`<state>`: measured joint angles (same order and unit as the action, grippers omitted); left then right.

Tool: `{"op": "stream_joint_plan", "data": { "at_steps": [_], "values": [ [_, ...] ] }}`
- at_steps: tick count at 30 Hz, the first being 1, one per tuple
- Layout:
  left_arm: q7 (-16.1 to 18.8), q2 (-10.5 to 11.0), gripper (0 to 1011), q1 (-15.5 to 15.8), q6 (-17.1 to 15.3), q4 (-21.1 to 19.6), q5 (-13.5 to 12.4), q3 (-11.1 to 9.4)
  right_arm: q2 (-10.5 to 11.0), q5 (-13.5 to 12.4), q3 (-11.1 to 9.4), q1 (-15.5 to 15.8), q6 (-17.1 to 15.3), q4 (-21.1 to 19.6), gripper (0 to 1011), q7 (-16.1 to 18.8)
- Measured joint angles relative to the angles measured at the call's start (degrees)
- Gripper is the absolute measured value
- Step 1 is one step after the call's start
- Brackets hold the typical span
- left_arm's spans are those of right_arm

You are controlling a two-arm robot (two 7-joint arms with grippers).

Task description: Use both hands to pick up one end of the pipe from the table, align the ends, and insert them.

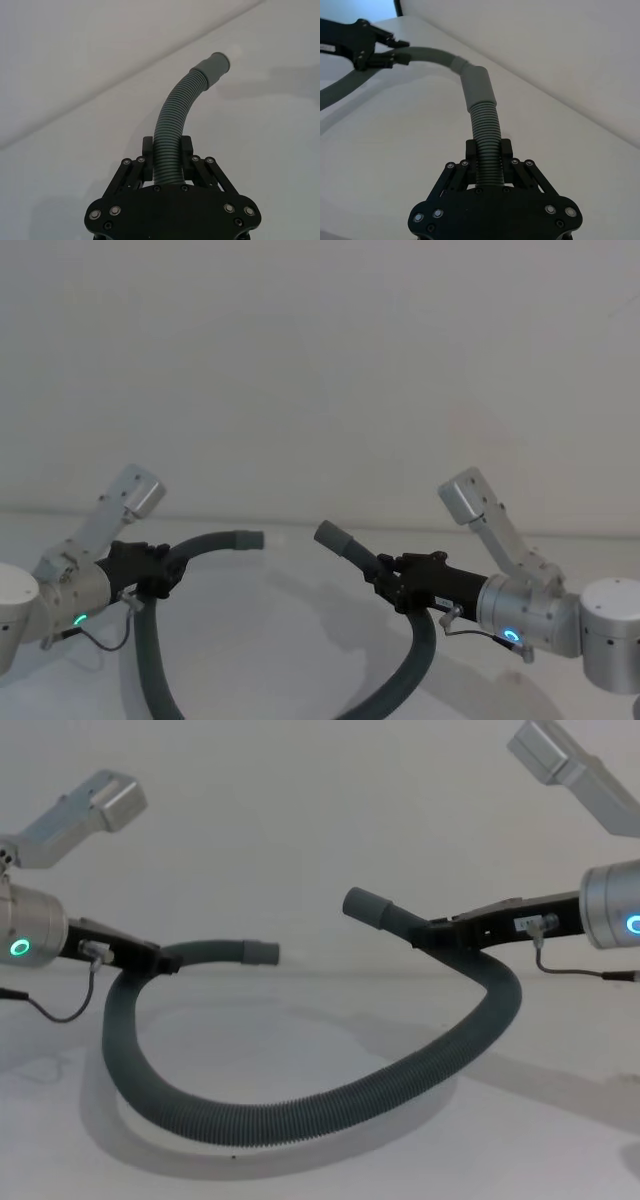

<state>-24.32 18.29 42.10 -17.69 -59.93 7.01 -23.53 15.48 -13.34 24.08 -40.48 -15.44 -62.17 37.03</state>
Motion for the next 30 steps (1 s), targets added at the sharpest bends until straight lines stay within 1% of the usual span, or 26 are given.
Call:
{"op": "stream_joint_plan", "data": {
  "at_steps": [6,7,14,21,30],
  "values": [
    [-2.91,0.77,288,0.74,4.87,0.40,-0.04,-0.37,1.22,-0.82,0.20,0.64,2.44,-0.61,255,2.25],
    [-3.80,0.98,288,0.86,6.11,0.42,0.09,-0.41,1.33,-0.93,0.21,0.71,2.70,-0.67,255,2.48],
    [-7.31,2.14,288,1.02,10.20,0.01,1.36,-0.41,2.27,-2.10,0.22,1.51,5.07,-1.60,255,4.53],
    [-9.68,3.41,288,0.65,13.23,-1.22,2.67,-0.04,2.75,-3.69,-0.27,2.42,6.82,-2.63,255,5.76],
    [-11.21,4.93,288,-0.14,15.88,-3.02,4.02,0.63,2.82,-6.86,-2.02,4.21,9.11,-3.59,255,6.58]
  ]
}}
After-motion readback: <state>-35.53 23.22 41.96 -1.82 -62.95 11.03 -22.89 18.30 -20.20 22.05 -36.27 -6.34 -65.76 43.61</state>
